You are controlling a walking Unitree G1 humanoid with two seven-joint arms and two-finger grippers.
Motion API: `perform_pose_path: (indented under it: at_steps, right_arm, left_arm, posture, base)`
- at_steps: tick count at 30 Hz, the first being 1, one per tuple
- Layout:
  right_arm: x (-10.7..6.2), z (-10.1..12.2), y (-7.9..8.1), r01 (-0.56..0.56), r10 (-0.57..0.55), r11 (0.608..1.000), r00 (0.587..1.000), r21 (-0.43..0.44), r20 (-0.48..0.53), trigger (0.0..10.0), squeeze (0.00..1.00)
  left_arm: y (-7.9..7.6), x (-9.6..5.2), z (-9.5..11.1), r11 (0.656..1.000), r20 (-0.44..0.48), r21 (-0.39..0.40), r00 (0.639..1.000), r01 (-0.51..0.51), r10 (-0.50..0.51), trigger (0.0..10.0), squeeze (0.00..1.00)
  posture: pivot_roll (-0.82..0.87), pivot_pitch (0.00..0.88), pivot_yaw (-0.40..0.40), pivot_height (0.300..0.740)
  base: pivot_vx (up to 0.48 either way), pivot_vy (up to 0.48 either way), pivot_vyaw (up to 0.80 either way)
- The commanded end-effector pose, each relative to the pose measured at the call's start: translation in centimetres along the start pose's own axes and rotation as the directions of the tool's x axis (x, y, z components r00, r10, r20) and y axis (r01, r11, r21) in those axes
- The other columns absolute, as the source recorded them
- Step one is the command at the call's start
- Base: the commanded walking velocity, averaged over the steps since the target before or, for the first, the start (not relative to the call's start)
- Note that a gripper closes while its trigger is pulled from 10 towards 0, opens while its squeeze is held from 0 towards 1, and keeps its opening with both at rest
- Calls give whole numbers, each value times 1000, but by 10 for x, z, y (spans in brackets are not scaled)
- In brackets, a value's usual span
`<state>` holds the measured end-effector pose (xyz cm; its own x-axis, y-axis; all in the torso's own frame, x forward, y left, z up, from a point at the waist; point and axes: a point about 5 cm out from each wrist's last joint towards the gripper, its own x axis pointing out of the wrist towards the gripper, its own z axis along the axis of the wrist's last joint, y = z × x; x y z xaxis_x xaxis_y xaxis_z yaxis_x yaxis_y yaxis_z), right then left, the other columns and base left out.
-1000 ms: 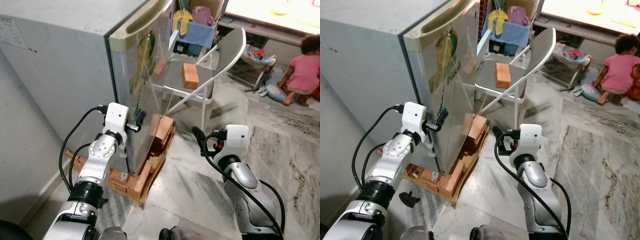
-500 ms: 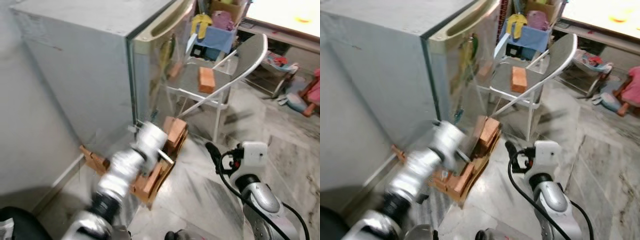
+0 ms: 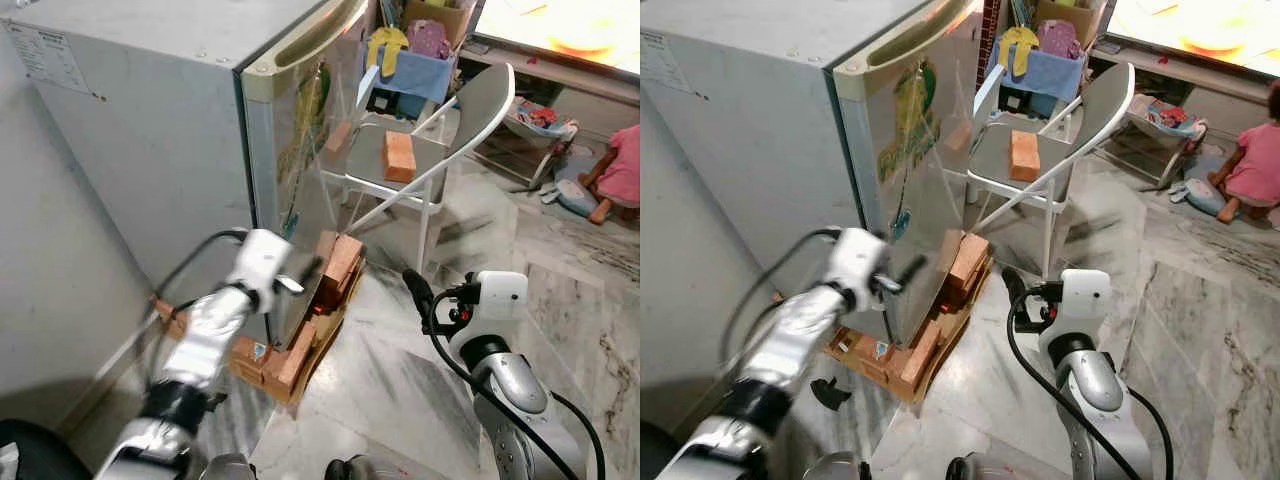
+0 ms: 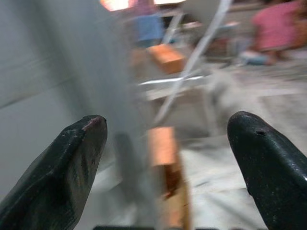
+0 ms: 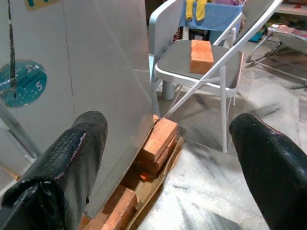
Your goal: Restocking fridge
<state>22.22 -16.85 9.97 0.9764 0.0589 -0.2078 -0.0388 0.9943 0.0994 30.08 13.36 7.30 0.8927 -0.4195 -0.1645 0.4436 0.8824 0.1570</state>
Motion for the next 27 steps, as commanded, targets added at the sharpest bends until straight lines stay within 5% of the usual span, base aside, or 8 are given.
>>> perform_pose_path:
  at_steps: [1, 6, 10, 16, 19, 27]
  right_arm:
    - [-1, 1, 0, -3, 3, 1000, 1000, -1, -4, 10000, 0]
    - [-1, -2, -2, -8, 8, 1000, 1000, 4, -23, 10000, 0]
    - [-4, -8, -6, -13, 15, 1000, 997, 26, -70, 10000, 0]
    - [-10, -9, 8, -224, 232, 970, 968, 93, -95, 10000, 0]
    - [-20, -9, 16, -386, 392, 919, 914, 75, -105, 10000, 0]
    - [-23, -8, 7, -404, 408, 913, 906, 50, -112, 10000, 0]
  left_arm:
    - [2, -1, 3, 999, 17, -20, 999, -35, 36, 10000, 0]
    - [11, 1, -2, 995, 12, -37, 996, -91, 92, 10000, 0]
    - [6, 16, 10, 996, 34, -58, 997, -61, 63, 10000, 0]
    - [-1, 31, 20, 998, 51, -61, 998, -29, 33, 10000, 0]
    - [-3, 38, 25, 997, 66, -72, 997, -23, 27, 10000, 0]
    - [-12, 44, 25, 997, 69, -77, 998, 5, 0, 10000, 0]
  posture:
    - [94, 0, -82, 740]
    - [94, 0, -92, 740]
    - [78, 0, -95, 740]
    - [47, 0, -89, 740]
    - [35, 0, -87, 740]
    - [20, 0, -87, 740]
  base:
    - [0, 0, 0]
    - [0, 0, 0]
    - [0, 0, 0]
    - [0, 0, 0]
    - [0, 0, 0]
    - [0, 0, 0]
